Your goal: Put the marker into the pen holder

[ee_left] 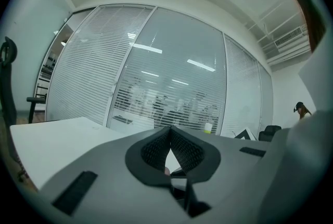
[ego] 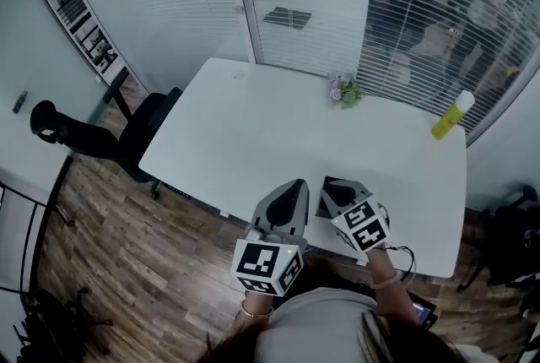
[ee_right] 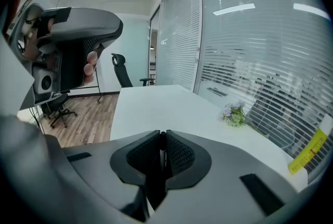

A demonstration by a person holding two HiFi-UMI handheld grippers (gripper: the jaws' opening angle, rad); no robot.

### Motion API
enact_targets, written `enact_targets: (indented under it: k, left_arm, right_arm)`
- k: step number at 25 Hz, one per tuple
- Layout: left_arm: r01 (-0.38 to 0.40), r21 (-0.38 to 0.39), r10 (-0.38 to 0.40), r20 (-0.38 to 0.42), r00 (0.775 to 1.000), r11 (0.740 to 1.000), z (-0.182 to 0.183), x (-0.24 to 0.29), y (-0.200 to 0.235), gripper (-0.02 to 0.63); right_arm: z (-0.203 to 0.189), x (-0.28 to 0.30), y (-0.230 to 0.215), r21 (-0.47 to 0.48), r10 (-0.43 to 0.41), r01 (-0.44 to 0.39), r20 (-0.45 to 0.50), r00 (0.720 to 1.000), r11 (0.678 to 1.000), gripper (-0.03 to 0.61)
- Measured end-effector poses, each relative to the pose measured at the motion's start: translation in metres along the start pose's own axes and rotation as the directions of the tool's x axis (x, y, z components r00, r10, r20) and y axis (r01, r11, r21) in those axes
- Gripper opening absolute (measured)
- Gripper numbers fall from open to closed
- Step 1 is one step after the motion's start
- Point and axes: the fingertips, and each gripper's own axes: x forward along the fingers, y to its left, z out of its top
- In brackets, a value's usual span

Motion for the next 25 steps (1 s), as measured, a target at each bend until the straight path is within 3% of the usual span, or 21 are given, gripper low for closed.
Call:
enact_targets:
  k: [25]
  left_arm:
    - [0.011,-0.016,-0.011,-0.025,1.000,1.000,-0.011,0.005,0.002,0.018]
  right_arm:
    - [-0.004,0.010,0.008,-0.007,0.016,-0.017,-0.071,0.997,1.000,0.064]
